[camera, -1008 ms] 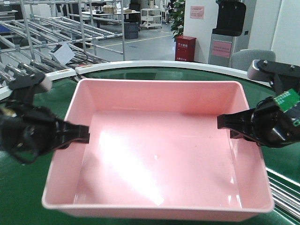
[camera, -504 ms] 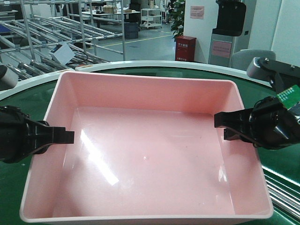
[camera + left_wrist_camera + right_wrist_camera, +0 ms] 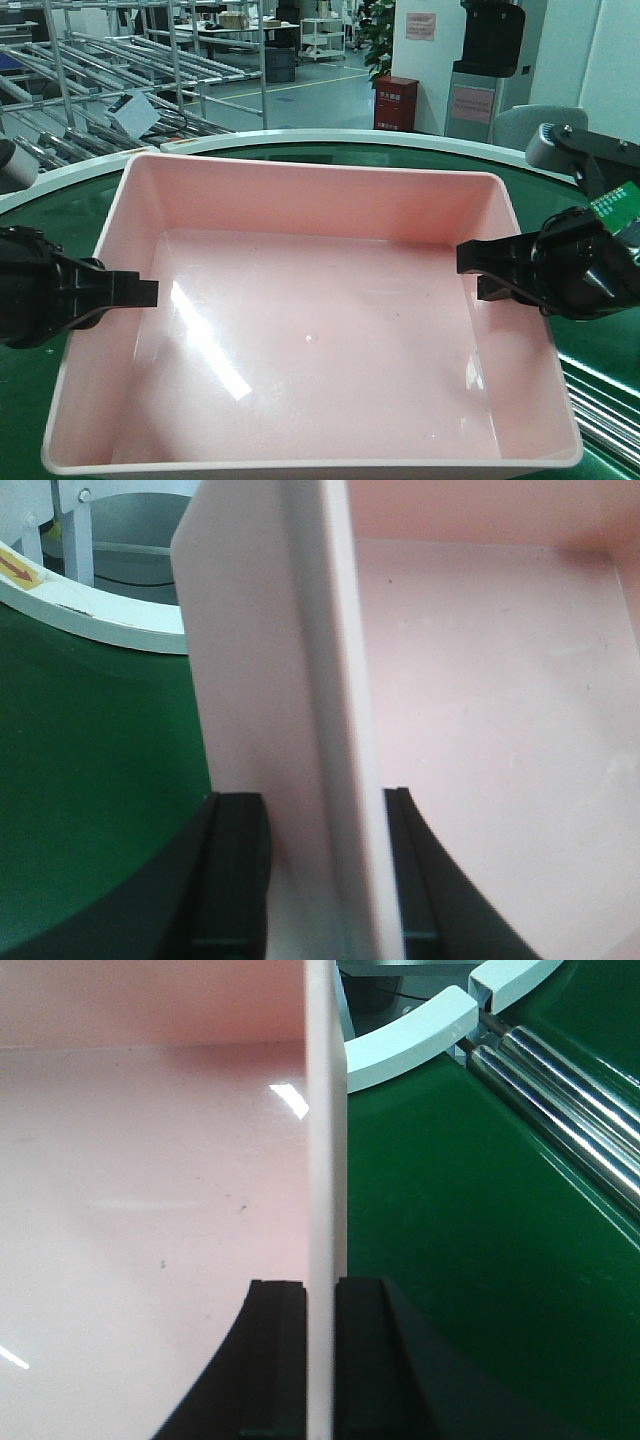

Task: Grab pink bin and stack on right shelf
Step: 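Hold the pink bin raised between both grippers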

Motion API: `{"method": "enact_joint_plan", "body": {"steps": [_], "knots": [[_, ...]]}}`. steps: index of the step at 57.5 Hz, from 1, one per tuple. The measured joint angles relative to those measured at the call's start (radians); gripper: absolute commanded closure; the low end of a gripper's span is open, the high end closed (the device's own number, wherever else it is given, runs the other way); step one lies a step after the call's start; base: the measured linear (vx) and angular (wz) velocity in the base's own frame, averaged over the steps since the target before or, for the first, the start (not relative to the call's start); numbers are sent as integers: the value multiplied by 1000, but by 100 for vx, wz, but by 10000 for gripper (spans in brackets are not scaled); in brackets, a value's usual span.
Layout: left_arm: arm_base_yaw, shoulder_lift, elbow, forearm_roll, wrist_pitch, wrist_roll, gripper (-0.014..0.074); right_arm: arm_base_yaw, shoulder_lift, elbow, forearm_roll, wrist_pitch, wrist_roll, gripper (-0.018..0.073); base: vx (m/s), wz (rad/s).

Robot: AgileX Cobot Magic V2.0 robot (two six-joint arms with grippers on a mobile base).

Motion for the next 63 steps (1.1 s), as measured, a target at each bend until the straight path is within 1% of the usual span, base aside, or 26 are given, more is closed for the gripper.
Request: {"method": "enact_joint_plan", "body": {"steps": [34,63], "knots": [[0,-2,0,1,0,0,601,0,1,0,2,0,-1,568,-3,0],[0,-2,0,3,0,0,601,0,3,0,3,0,-1,568,-23,-9]]}}
